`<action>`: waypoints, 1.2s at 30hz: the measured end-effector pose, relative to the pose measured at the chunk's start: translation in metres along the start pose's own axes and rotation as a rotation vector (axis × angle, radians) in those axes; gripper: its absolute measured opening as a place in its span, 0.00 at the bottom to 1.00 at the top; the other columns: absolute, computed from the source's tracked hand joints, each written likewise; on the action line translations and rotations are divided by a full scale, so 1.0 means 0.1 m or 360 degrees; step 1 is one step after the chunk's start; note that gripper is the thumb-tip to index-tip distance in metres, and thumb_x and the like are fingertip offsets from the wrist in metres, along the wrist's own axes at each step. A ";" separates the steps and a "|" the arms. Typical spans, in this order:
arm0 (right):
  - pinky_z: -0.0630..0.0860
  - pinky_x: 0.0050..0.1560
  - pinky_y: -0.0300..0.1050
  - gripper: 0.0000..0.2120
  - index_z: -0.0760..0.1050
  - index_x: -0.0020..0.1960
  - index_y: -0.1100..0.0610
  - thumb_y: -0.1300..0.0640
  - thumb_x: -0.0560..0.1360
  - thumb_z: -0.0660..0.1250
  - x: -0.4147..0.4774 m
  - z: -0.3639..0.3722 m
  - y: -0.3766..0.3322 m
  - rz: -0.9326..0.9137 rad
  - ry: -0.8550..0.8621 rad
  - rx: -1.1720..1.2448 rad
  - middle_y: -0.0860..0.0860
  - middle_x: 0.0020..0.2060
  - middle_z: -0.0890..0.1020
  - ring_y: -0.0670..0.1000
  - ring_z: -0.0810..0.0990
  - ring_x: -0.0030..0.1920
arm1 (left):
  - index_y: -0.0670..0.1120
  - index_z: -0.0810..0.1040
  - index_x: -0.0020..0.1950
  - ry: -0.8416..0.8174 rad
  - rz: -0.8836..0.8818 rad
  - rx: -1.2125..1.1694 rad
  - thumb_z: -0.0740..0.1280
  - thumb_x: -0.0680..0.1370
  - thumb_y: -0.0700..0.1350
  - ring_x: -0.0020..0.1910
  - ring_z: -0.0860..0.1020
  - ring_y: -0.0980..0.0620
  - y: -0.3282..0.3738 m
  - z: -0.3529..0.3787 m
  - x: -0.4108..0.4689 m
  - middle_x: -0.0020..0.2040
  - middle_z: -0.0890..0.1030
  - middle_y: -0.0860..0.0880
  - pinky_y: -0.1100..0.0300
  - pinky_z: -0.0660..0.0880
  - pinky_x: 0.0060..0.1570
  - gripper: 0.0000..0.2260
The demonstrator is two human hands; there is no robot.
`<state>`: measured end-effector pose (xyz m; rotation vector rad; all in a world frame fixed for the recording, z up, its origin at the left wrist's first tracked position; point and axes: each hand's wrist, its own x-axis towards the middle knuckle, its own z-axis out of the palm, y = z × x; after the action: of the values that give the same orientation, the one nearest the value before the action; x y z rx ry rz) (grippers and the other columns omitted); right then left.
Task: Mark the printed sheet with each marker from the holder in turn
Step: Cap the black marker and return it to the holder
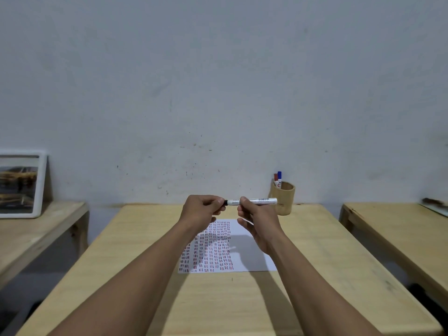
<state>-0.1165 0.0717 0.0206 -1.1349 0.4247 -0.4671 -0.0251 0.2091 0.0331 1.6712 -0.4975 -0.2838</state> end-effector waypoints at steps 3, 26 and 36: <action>0.82 0.42 0.44 0.06 0.80 0.51 0.62 0.59 0.79 0.70 0.01 0.05 0.02 -0.0035 0.0114 -0.0010 0.54 0.40 0.81 0.49 0.81 0.41 | 0.46 0.86 0.48 0.0007 0.0030 0.0021 0.69 0.80 0.43 0.43 0.81 0.52 0.02 0.04 -0.02 0.45 0.88 0.45 0.52 0.81 0.51 0.07; 0.67 0.34 0.47 0.13 0.83 0.42 0.60 0.52 0.78 0.68 0.65 -0.84 -0.70 -0.0584 0.0551 -0.1517 0.54 0.32 0.81 0.54 0.75 0.32 | 0.48 0.81 0.60 0.0194 0.0258 0.0377 0.58 0.82 0.43 0.46 0.83 0.51 0.03 1.20 0.70 0.50 0.86 0.49 0.61 0.74 0.45 0.13; 0.74 0.46 0.43 0.10 0.79 0.60 0.55 0.54 0.82 0.64 1.43 -1.13 -1.02 -0.0802 0.0682 -0.1440 0.46 0.47 0.81 0.49 0.80 0.49 | 0.48 0.63 0.79 -0.0058 0.0123 0.0524 0.74 0.75 0.52 0.70 0.74 0.46 -0.39 1.99 1.33 0.72 0.75 0.44 0.52 0.73 0.66 0.35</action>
<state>-0.0740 -0.1283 0.0616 -2.0469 0.7653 -1.0259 0.0060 -0.0244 -0.0247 1.9627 -0.6619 -0.1817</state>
